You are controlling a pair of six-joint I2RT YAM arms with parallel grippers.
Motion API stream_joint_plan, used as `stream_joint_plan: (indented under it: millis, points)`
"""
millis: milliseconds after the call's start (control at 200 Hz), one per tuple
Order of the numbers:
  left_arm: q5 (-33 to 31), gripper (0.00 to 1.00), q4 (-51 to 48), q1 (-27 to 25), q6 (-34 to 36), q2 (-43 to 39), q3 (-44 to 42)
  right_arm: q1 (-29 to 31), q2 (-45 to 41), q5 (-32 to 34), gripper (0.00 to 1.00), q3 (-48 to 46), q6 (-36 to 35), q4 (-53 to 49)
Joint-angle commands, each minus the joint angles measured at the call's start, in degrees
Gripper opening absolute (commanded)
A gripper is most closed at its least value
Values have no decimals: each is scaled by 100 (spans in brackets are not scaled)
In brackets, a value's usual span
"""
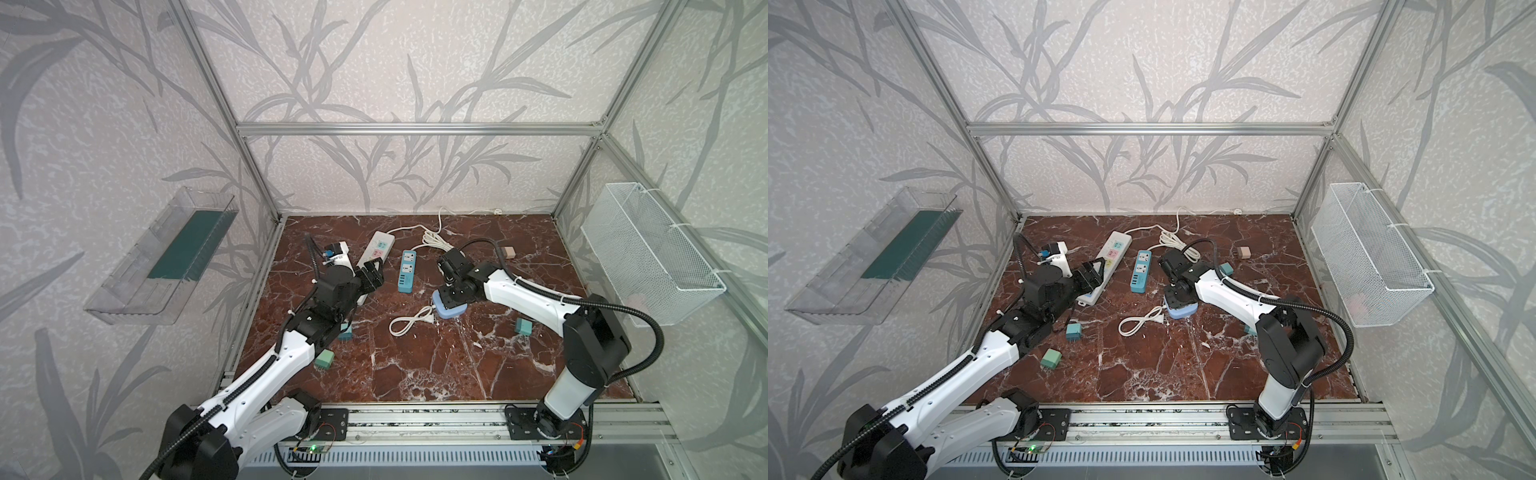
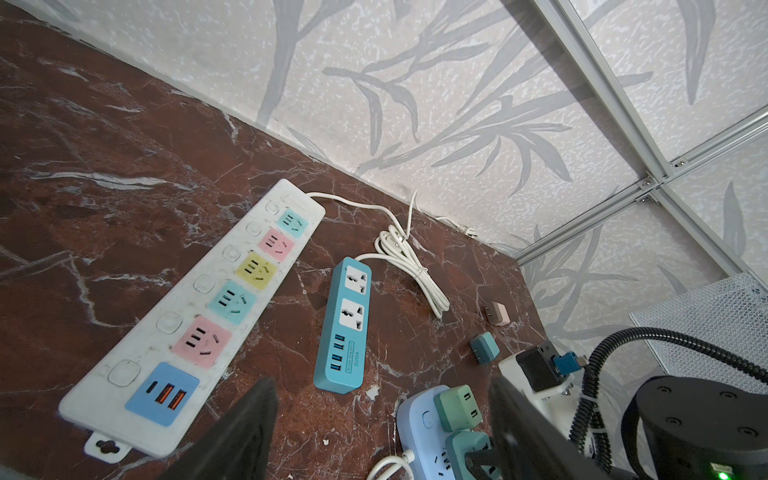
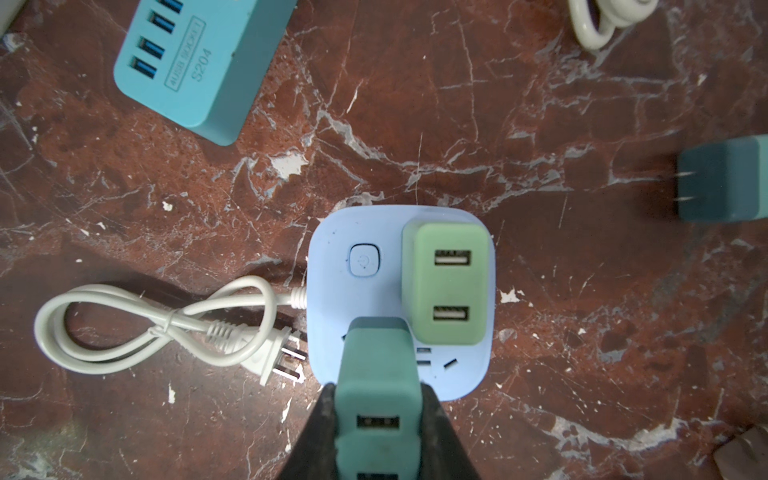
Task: Insert the plug
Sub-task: 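Align the held teal adapter over the cube's free socket with the right gripper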
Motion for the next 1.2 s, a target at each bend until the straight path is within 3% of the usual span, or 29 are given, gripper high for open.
stream_joint_plan:
  millis: [0, 560, 1195]
  points:
    - [19, 81, -25, 34, -25, -61, -17, -3, -232, -98, 7, -36, -58, -247]
    - [134, 80, 93, 43, -87, -40, -64, -11, -201, 259, 5, -131, -257, -97]
    - [125, 81, 114, 46, -100, -17, -84, -17, -126, -222, 5, -449, 66, 110]
